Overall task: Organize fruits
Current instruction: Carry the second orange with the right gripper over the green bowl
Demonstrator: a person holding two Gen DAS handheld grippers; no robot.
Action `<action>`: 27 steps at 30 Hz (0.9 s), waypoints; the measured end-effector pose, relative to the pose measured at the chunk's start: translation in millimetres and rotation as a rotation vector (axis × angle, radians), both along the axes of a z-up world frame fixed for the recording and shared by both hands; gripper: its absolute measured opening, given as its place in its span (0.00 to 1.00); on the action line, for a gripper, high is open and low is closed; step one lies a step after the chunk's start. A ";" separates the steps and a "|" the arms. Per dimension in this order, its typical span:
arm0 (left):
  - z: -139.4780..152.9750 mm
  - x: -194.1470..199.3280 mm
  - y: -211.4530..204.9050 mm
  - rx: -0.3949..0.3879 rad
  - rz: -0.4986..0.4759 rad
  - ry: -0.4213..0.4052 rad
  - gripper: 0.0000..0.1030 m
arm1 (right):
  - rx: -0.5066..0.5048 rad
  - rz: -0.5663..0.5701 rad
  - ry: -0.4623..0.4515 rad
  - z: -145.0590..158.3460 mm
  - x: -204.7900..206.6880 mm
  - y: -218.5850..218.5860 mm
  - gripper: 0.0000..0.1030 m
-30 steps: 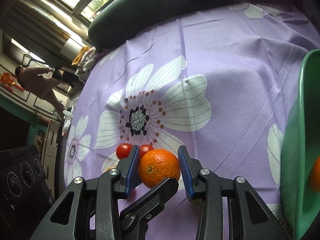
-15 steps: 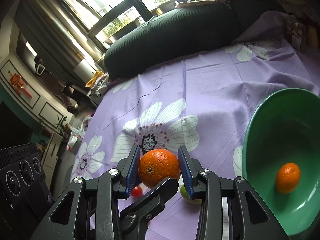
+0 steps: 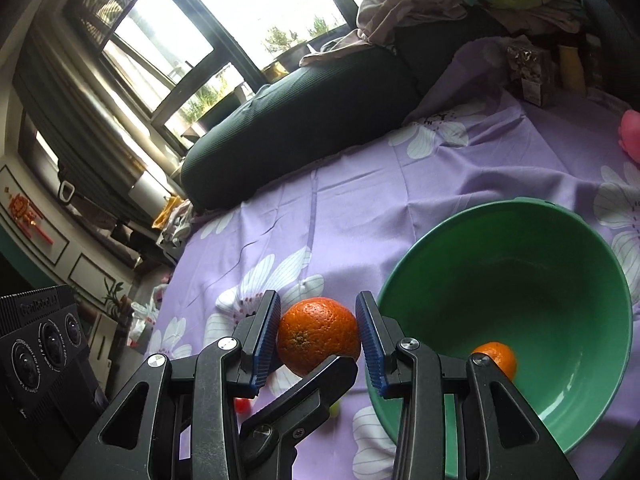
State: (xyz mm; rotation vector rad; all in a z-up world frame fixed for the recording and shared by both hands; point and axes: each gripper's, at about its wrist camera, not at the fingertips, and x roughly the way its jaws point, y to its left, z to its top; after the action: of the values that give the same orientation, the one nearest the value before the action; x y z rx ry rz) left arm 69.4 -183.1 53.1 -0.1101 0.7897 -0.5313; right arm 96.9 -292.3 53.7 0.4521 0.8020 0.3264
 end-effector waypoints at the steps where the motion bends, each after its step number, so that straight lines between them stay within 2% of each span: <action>1: -1.3 2.2 -5.8 -0.001 -0.018 0.005 0.39 | -0.001 -0.018 0.003 -0.7 -0.5 -5.7 0.40; 13: -27.4 22.7 -65.7 -0.039 -0.142 0.086 0.40 | 0.007 -0.171 0.088 -25.2 2.5 -67.8 0.40; 27: -49.5 34.2 -72.8 -0.067 -0.166 0.177 0.40 | -0.025 -0.201 0.177 -44.4 11.3 -77.1 0.40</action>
State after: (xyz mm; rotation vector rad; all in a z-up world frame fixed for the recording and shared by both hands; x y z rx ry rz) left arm 103.6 -255.9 3.6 -0.1562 0.9595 -0.7131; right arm 108.2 -369.3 9.4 0.5390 0.9235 0.0901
